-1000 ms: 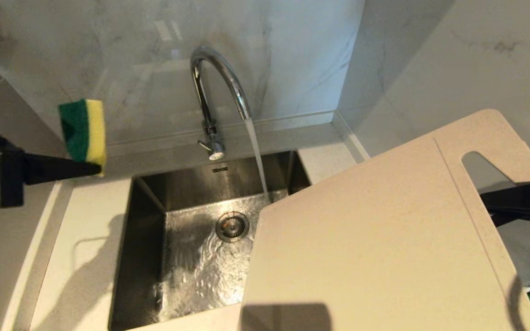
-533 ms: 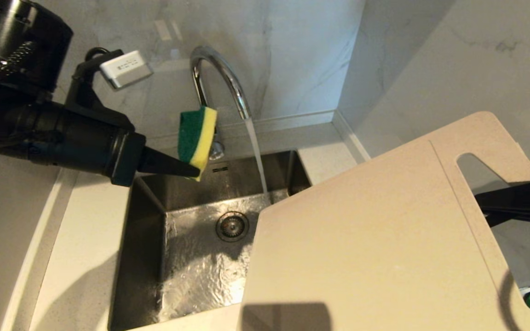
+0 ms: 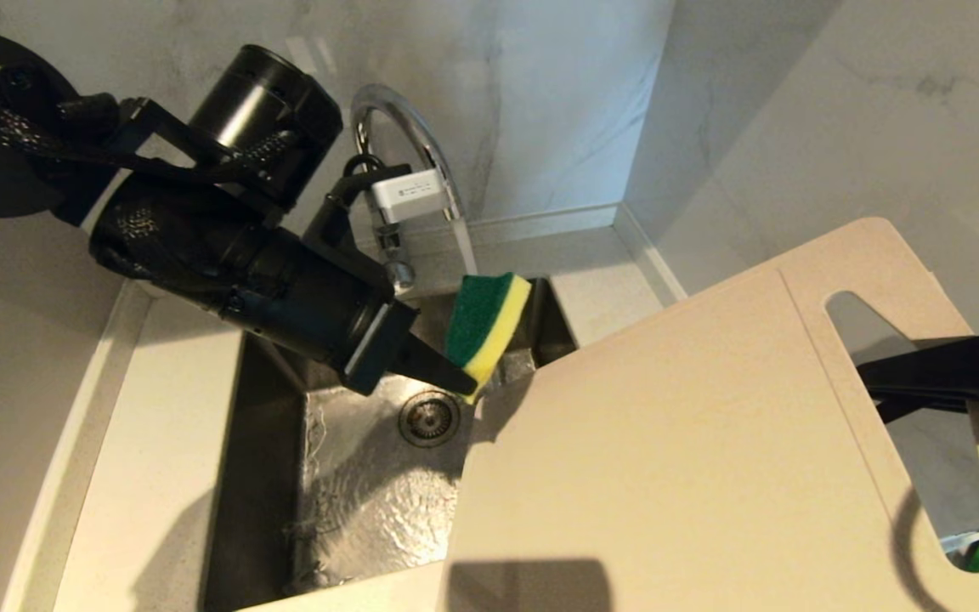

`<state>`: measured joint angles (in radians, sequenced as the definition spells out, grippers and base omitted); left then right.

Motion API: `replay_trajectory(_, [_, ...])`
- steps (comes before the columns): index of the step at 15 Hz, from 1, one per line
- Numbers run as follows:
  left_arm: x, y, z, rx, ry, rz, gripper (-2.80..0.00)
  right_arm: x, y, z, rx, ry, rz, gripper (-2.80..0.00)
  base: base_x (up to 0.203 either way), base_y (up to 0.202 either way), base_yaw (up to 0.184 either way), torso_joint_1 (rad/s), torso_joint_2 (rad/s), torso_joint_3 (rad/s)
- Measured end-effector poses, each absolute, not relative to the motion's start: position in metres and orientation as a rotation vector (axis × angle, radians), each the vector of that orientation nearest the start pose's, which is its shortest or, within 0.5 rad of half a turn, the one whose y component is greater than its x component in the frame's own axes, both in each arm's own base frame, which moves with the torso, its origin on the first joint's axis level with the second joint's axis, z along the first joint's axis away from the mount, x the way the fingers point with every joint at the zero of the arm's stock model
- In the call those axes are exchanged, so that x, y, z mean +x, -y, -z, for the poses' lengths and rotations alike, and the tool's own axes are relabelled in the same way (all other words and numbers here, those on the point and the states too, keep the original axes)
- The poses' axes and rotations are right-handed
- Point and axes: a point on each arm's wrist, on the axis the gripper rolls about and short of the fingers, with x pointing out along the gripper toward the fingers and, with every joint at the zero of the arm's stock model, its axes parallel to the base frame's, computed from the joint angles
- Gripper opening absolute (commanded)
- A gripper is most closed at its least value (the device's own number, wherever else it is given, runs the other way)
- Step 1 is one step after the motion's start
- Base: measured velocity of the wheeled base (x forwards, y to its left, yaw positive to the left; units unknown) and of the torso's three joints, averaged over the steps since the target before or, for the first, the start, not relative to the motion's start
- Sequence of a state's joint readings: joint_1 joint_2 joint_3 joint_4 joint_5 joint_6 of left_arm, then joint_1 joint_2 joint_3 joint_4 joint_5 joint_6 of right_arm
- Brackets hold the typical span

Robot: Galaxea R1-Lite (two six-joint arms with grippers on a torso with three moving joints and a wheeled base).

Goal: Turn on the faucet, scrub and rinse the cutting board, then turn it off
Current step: Scrub the cutting board underwater

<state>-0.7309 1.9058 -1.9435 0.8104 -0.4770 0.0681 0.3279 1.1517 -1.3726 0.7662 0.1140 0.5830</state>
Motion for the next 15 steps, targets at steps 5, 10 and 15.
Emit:
replay_trajectory(5, [0.234,0.274,-0.279,0.239,-0.794,1.279,-2.8,0.114,-0.041,-0.332,0.506,-0.66,-0.255,-2.8,0.0,0.0,0.0,0.0,0.0,0.0])
replay_trajectory(10, [0.234,0.293,-0.261,0.239,-0.844,1.347,-2.8,0.118,-0.043,-0.336,0.519,-0.613,-0.27,-2.8,0.0,0.0,0.0,0.0,0.0,0.0])
replay_trajectory(15, [0.238,0.303,-0.245,0.25,-0.893,1.349,-2.8,0.13,-0.047,-0.338,0.521,-0.58,-0.279,-2.8,0.0,0.0,0.0,0.0,0.0,0.0])
